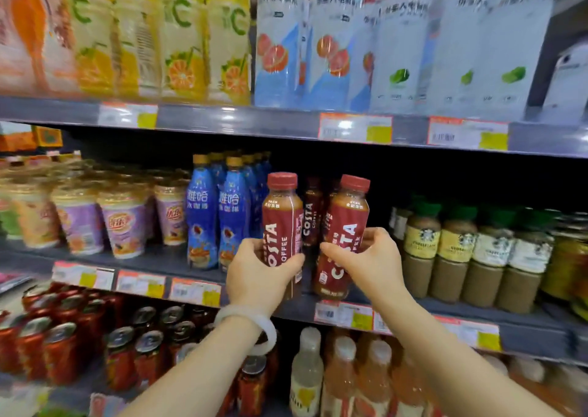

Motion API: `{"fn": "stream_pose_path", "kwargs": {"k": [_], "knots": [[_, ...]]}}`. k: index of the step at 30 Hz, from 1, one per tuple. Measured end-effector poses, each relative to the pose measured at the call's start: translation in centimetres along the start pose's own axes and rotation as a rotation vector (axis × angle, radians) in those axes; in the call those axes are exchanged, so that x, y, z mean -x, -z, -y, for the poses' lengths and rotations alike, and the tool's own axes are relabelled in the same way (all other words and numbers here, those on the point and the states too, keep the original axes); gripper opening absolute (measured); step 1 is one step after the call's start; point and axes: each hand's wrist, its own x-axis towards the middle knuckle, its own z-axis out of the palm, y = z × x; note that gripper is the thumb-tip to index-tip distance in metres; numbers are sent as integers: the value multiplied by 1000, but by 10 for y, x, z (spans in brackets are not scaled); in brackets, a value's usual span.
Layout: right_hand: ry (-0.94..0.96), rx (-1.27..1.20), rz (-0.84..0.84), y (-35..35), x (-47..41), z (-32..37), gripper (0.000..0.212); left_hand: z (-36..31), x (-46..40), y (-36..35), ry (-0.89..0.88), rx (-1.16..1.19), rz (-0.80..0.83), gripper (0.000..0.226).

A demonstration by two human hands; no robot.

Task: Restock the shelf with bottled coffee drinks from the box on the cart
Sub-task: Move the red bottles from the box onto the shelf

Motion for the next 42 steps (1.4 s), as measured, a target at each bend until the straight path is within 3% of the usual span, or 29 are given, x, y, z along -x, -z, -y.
{"fn": "stream_pose_path", "kwargs": {"k": [8, 14, 21, 30, 38, 42], "knots": [[-89, 83, -94, -17, -49, -28, 66, 14, -50, -32, 23, -10, 48, 46], [-131, 155, -112, -48, -78, -41, 56, 30, -85, -54, 24, -17, 98, 46], [-123, 223, -125, -61, -96, -54, 60, 43, -111, -75, 19, 1, 142, 47], [-117, 143, 30, -57, -97, -68, 62, 45, -124, -98, 51, -2, 195, 43], [-92, 77, 8, -56, -93, -79, 49, 45, -122, -106, 35, -34, 284, 50], [-84, 106, -22, -58, -95, -82, 52, 50, -124, -101, 24, 9, 407, 52]]}}
